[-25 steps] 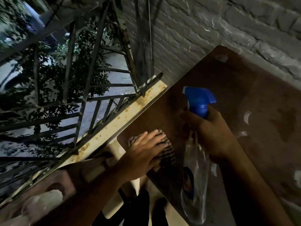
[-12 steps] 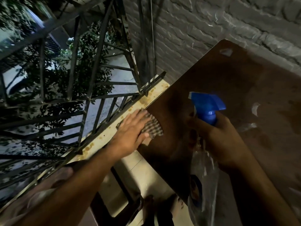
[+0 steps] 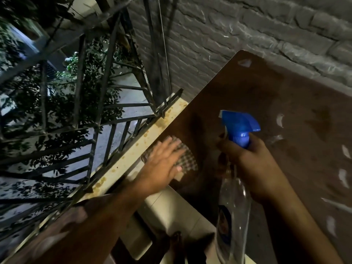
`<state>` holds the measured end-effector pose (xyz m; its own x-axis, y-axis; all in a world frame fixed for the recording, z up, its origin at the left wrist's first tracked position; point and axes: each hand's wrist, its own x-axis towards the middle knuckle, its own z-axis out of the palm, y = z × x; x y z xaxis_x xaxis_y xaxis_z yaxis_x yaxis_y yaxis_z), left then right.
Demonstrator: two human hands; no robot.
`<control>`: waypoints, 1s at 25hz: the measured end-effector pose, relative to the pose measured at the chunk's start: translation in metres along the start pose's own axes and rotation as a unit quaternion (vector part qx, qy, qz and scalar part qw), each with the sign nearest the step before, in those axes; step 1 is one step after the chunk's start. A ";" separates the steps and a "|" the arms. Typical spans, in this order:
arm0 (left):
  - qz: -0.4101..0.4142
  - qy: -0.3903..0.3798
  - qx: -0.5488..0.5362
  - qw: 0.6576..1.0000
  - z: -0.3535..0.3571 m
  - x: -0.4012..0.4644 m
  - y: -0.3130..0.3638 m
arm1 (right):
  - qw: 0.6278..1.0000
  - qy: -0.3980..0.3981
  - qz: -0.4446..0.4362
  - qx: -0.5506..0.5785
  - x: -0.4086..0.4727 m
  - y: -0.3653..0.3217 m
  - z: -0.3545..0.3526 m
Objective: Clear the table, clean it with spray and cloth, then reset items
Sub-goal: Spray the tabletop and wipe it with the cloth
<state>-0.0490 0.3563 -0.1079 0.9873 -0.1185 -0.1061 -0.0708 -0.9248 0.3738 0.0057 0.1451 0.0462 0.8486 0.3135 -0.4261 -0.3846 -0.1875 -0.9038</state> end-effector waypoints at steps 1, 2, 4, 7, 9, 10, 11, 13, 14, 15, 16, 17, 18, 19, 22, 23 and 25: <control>0.063 -0.035 0.004 0.997 0.010 -0.019 0.005 | 1.000 0.004 -0.001 -0.001 -0.002 0.001 -0.002; 0.099 -0.046 0.008 0.994 0.011 -0.034 0.000 | 1.000 0.009 -0.002 0.001 -0.005 0.000 -0.005; 0.058 -0.013 -0.009 0.998 -0.002 -0.026 -0.027 | 1.000 0.014 -0.003 0.010 -0.011 0.000 -0.013; -0.045 0.010 0.000 0.999 -0.015 0.015 -0.026 | 1.000 0.014 -0.010 0.009 -0.014 -0.001 -0.020; 0.039 -0.026 0.030 0.998 0.004 0.009 0.007 | 1.000 0.021 -0.017 0.008 -0.013 0.000 -0.025; 0.105 -0.056 0.033 0.992 0.018 -0.006 0.021 | 1.000 0.020 -0.018 0.008 -0.014 0.000 -0.028; 0.141 -0.071 0.039 0.987 0.022 -0.017 0.024 | 1.000 0.020 -0.017 0.008 -0.016 0.001 -0.032; 0.088 -0.050 0.002 0.995 0.013 0.004 0.013 | 0.999 0.028 -0.011 0.010 -0.018 0.003 -0.041; 0.029 -0.023 -0.006 0.999 0.007 0.026 0.009 | 0.999 0.032 -0.008 0.012 -0.018 0.004 -0.045; -0.017 -0.009 -0.010 1.000 -0.001 0.045 0.012 | 0.999 0.035 -0.008 0.012 -0.016 0.005 -0.049; -0.020 0.001 -0.002 1.000 -0.003 0.054 0.019 | 0.999 0.039 -0.012 0.009 -0.015 0.005 -0.052; 0.011 -0.006 0.009 1.000 0.002 0.050 0.029 | 0.999 0.041 -0.018 0.007 -0.014 0.004 -0.055; 0.061 -0.034 0.019 0.997 0.010 0.033 0.041 | 0.999 0.041 -0.022 0.010 -0.014 0.004 -0.059; 0.127 -0.065 0.029 0.989 0.022 0.007 0.049 | 0.999 0.041 -0.024 0.015 -0.015 0.005 -0.062; 0.133 -0.065 0.013 0.989 0.011 -0.020 0.027 | 0.999 0.039 -0.023 0.016 -0.018 0.009 -0.077; 0.072 -0.054 0.004 0.996 0.005 -0.001 0.015 | 0.999 0.037 -0.023 0.006 -0.017 0.012 -0.080; 0.000 -0.016 0.011 1.000 -0.006 0.052 0.016 | 0.999 0.044 -0.025 -0.007 -0.014 0.015 -0.084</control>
<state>0.0019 0.3375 -0.1015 0.9821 -0.1301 -0.1358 -0.0747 -0.9324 0.3536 0.0189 0.0599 0.0416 0.8956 0.2391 -0.3750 -0.3366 -0.1867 -0.9230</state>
